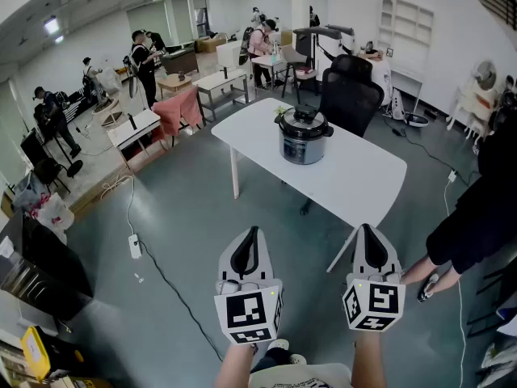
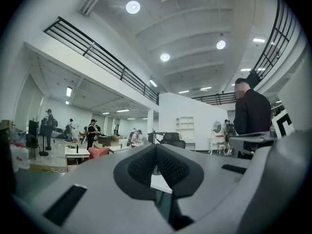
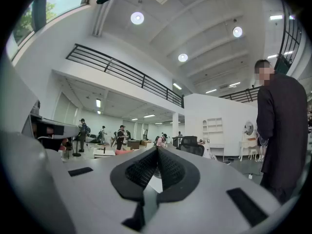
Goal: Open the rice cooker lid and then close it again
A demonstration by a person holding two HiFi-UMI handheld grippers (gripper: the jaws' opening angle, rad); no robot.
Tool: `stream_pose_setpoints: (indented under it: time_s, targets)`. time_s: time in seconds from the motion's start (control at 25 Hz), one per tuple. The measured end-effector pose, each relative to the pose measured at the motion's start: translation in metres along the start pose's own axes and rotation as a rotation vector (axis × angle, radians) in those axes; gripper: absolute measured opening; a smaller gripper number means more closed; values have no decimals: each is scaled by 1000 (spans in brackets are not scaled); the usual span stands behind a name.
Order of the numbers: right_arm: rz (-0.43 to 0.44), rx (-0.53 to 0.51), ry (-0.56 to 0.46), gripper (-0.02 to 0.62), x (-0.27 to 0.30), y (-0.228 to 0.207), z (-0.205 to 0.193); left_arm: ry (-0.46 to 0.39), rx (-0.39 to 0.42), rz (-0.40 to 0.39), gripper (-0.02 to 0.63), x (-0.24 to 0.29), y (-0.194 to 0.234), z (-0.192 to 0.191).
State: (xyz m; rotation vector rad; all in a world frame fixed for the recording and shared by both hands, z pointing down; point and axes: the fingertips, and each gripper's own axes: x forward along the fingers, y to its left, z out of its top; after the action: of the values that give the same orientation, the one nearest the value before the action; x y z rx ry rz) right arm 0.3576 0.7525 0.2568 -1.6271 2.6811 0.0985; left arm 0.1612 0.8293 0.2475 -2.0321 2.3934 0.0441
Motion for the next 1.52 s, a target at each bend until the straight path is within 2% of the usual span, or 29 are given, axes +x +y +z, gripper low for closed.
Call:
stream_pose_setpoints:
  time_s: [0.48, 0.8, 0.96, 1.12, 1.28, 1.52]
  targets:
    - [-4, 1, 4, 12, 6, -1, 0, 3, -2, -4, 14, 7, 2, -1]
    - [-16, 29, 1, 14, 27, 5, -10, 11, -20, 5, 14, 28, 21, -10]
    - [0, 46, 3, 76, 45, 12, -16, 10, -30, -11, 19, 46, 31, -15]
    - [8, 44, 8, 108, 61, 22, -21, 8, -33, -29, 96, 61, 40, -19]
    - [22, 42, 15, 157, 76, 29, -23, 7, -26, -38, 127, 75, 46, -20]
    - [34, 37, 28, 178, 97, 28, -29, 12, -33, -39, 156, 96, 47, -25]
